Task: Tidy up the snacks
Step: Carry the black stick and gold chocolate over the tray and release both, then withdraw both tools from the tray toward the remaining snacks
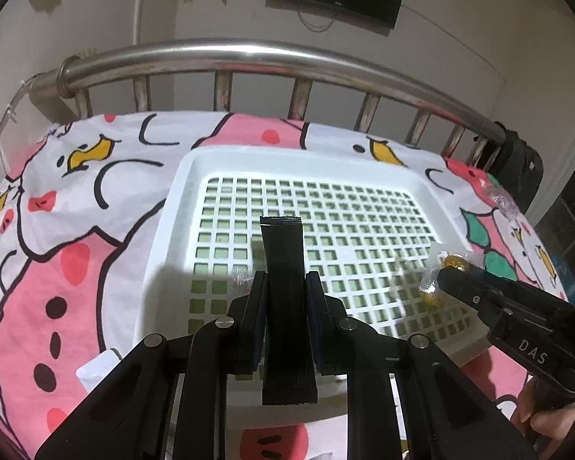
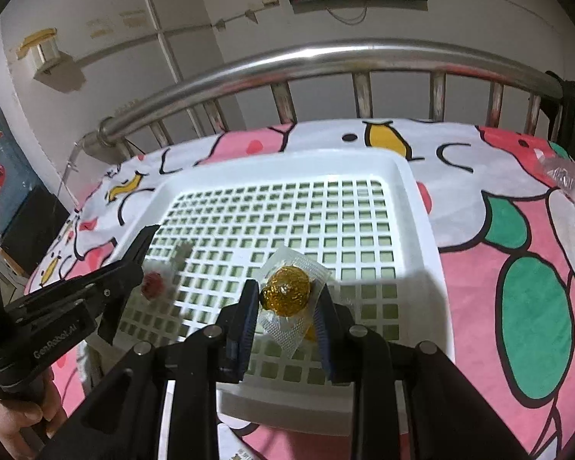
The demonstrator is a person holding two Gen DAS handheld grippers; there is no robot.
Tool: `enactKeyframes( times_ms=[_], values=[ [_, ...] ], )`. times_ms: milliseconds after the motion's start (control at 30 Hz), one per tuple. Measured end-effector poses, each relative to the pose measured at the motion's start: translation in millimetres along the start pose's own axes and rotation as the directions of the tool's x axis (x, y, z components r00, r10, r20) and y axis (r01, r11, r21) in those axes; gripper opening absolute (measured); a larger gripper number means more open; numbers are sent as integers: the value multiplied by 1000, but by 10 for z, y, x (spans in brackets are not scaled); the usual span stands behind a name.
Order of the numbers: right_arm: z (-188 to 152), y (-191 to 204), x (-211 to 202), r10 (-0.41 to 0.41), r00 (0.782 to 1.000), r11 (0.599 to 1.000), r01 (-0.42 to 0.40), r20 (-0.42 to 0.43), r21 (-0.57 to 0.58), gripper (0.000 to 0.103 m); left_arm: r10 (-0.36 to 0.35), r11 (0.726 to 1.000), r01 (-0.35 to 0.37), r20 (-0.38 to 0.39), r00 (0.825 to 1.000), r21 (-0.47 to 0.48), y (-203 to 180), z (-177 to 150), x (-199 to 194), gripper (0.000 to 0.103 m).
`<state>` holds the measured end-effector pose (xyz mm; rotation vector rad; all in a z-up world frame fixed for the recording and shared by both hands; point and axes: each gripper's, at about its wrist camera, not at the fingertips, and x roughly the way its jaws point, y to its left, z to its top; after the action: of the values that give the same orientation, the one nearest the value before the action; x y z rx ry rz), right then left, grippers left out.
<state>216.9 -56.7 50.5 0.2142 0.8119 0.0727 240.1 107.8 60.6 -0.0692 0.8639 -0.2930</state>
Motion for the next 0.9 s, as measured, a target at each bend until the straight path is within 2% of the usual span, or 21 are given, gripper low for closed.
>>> enactKeyframes(
  times_ms=[167, 467, 500, 533, 567, 600, 633, 700, 800, 900],
  values=[
    [-29, -32, 81, -11, 1000, 1000, 11, -22, 5, 30, 17, 1000, -17, -33, 999, 0, 21, -46, 133, 17],
    [-38, -43, 114, -23, 1000, 1000, 23, -17, -1, 31, 35, 999, -35, -28, 999, -8, 43, -52, 169, 17],
    [-37, -44, 113, -18, 1000, 1000, 18, -17, 2, 35, 33, 999, -34, -28, 999, -12, 50, -50, 173, 18],
    [-33, -49, 114, -12, 1000, 1000, 12, -20, 9, 42, 31, 999, -31, -30, 999, -15, 55, -48, 177, 26],
    [-29, -58, 106, -11, 1000, 1000, 11, -19, 19, 60, 24, 999, -24, -34, 999, -23, 61, -43, 181, 33],
    [-20, -70, 78, -15, 1000, 999, 15, -6, 33, 77, 15, 999, -16, -32, 999, -34, 70, -36, 171, 45],
    [-10, -80, 22, -22, 1000, 999, 22, 22, 44, 81, 12, 999, -13, -24, 1000, -40, 72, -28, 151, 62],
    [31, -88, -107, -27, 997, 998, 24, 69, 50, 85, 13, 999, -12, 23, 1000, -46, 72, 5, 32, 84],
    [97, -115, -328, -13, 990, 997, 2, 138, 79, 93, 2, 999, 4, 115, 993, -50, 57, 65, -212, 93],
    [149, -106, -534, -2, 982, 995, -16, 191, 94, 96, -20, 998, 30, 178, 984, -57, 42, 113, -440, 99]
  ],
)
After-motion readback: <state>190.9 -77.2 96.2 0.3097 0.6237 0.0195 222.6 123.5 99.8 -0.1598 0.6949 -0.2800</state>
